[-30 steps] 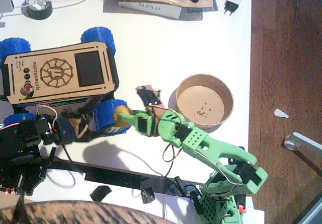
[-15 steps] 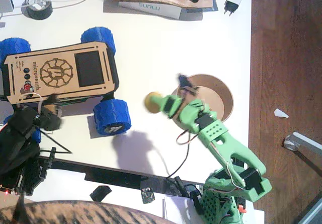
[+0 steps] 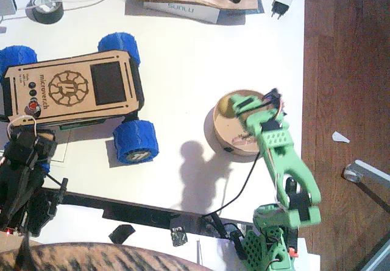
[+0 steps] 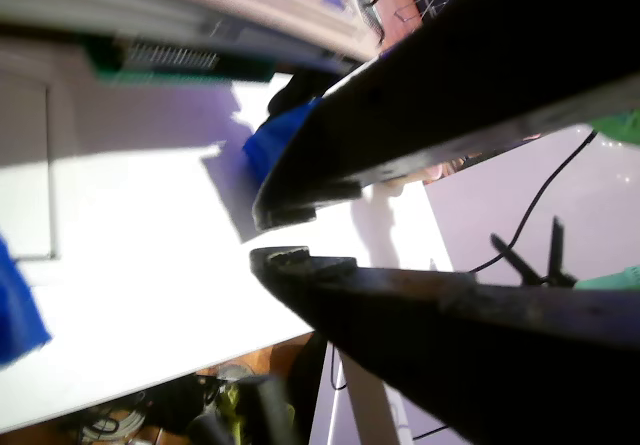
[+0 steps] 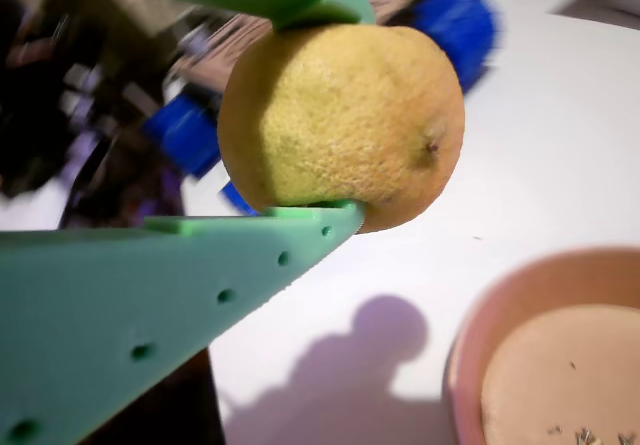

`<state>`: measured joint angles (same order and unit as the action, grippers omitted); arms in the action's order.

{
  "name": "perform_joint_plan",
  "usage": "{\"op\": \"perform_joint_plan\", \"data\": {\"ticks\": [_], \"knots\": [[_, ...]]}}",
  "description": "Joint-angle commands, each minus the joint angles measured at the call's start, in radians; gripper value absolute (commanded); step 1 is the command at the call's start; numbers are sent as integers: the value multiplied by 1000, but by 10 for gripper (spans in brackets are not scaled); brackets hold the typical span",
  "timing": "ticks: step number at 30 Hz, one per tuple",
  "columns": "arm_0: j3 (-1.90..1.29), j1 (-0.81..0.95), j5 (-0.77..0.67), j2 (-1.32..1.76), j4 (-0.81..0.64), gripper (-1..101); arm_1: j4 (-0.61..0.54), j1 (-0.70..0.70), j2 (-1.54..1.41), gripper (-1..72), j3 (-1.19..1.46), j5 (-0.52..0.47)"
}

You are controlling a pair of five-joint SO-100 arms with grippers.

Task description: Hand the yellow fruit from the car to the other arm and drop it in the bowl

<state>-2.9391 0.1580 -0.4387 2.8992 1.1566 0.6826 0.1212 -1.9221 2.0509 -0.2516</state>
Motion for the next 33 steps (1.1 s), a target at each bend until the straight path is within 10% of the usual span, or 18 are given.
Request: {"op": "perform_joint_plan", "data": {"ticks": [1, 33], "knots": [[-63, -11, 14, 18, -40, 1, 6, -54, 66, -1, -117, 60], [-87, -11, 14, -63, -74, 0, 301, -179, 782, -1, -749, 179]]}}
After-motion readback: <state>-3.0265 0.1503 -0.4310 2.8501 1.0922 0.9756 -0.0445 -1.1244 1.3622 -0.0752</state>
